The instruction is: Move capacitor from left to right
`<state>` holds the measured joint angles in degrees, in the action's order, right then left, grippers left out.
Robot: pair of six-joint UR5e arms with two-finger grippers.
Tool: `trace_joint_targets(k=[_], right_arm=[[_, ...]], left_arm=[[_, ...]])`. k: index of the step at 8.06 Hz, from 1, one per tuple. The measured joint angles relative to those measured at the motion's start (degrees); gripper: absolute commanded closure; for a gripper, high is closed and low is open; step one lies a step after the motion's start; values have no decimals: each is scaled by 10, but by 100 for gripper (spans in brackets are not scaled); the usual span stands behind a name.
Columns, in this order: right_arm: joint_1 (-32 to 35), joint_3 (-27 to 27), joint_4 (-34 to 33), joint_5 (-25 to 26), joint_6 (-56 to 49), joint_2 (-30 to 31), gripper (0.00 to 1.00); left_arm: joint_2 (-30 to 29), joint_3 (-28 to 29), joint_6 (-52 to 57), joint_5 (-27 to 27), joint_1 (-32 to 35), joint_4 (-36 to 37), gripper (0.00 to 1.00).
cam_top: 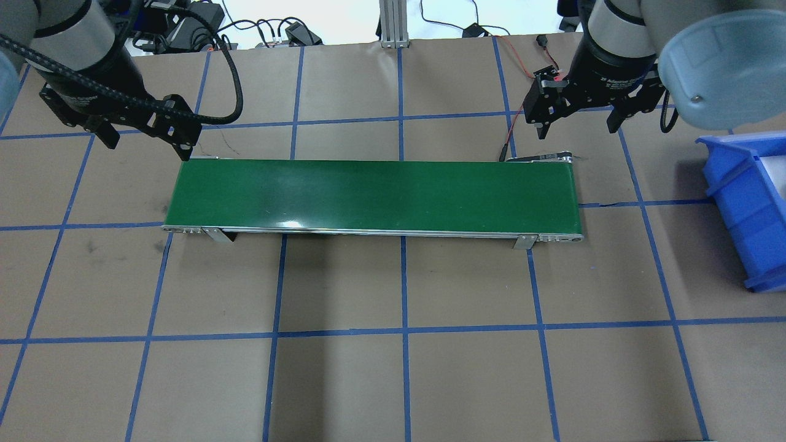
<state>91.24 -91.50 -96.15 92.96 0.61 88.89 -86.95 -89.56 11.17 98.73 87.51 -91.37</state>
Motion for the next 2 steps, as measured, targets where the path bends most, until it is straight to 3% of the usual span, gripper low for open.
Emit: trace_joint_targets(k=[2], right_arm=[[1, 0, 0, 2, 1, 0, 0]], left_arm=[[6, -3, -1, 12, 0, -2, 0]])
